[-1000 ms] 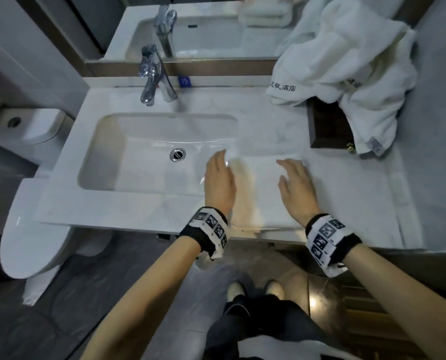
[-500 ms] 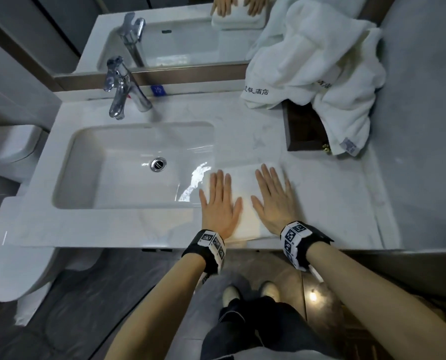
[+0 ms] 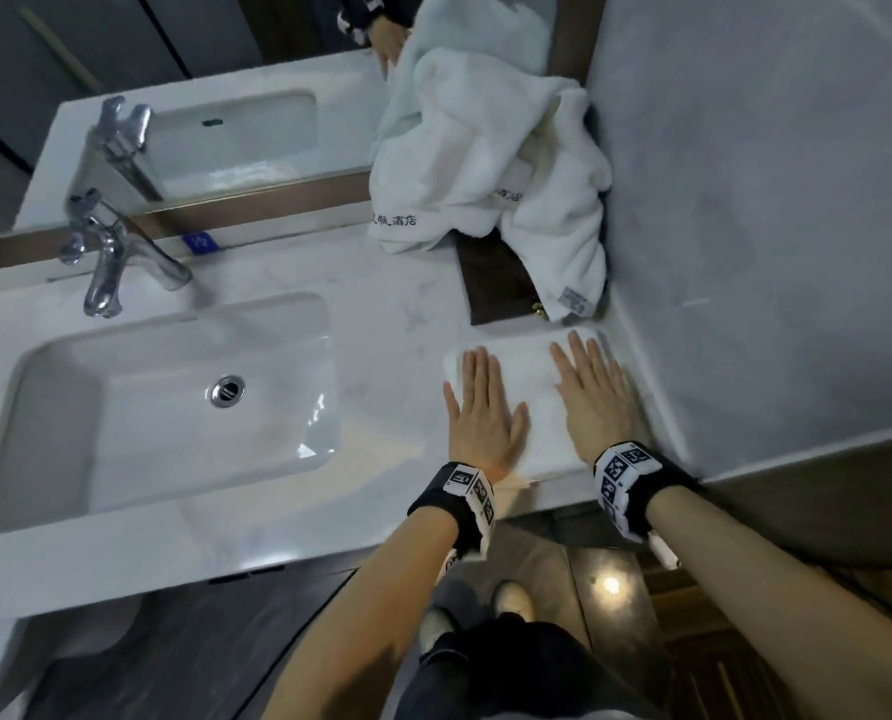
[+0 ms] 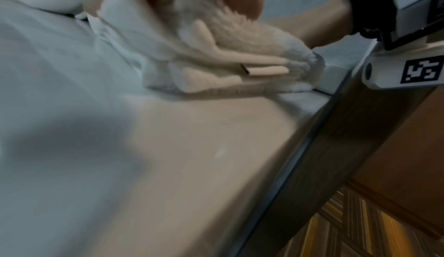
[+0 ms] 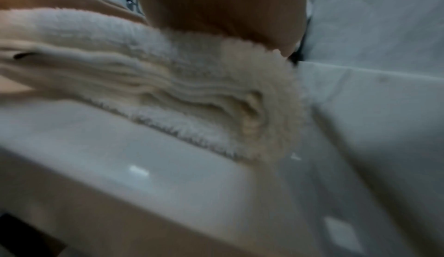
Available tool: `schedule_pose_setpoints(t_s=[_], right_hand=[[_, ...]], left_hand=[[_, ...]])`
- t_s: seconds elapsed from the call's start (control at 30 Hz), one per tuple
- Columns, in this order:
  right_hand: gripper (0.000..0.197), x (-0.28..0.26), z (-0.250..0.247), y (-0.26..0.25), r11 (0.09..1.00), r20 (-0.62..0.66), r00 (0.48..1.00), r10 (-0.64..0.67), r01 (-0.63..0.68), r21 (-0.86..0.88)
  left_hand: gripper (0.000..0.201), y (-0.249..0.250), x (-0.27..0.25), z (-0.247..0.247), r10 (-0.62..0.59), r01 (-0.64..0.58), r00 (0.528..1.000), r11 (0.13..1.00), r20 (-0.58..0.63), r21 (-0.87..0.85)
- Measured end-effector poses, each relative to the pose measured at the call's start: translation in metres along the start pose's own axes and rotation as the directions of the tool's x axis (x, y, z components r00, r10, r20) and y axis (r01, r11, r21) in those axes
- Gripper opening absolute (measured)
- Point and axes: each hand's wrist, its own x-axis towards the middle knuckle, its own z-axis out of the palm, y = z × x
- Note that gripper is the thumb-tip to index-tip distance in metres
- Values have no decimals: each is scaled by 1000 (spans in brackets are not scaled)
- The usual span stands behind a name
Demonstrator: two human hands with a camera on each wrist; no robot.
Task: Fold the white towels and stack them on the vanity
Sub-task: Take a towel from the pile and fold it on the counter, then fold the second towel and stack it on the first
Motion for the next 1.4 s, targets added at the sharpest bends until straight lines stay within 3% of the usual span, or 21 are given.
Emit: schedule_pose_setpoints(t_s=[0.17,0.6,0.7,0.83,0.9,0.97,1.1,1.17,1.27,1.33,1.4], right_hand=[[66,14,-7,17,996,10,997,78,-78,38],[60,45,-23,18,990,-2,1000,31,-31,137],[43,49,-41,16,931,-192,972,137,-60,360],[20,74,-78,4,808,-362,858,364,-97,581],[29,96,-95,1,802,-362,844,396,-126,584],[51,122,-109,-1,805,-308,862,402,-173,567],[102,159,-121,-10,798,-106,917,384,-272,538],[113,170,-119,-15,779,-22,921,390,-317,541],[98,182,-116,-17,804,-42,893,449,-383,456],[76,188,-117,-13,854,-79,903,422,-367,368],[57,193,-121,-7,896,-118,920,373,-324,304]], left_hand=[[70,22,26,2,23,-24,999,999,30,30],[66,25,56,-12,-7,4,999,998,35,65],[56,15,68,-40,69,-64,992,997,-105,52],[58,3,113,-112,111,-138,923,989,-369,-47],[69,-1,138,-145,85,-139,896,986,-437,-93],[85,-2,162,-170,78,-145,881,983,-467,-110],[112,4,199,-192,61,-117,928,984,-368,-132],[117,7,214,-196,44,-93,954,984,-296,-154],[96,8,230,-204,76,-94,960,994,-270,-53],[68,3,235,-209,144,-147,951,989,-274,9],[52,-9,237,-214,166,-188,938,981,-303,-44]])
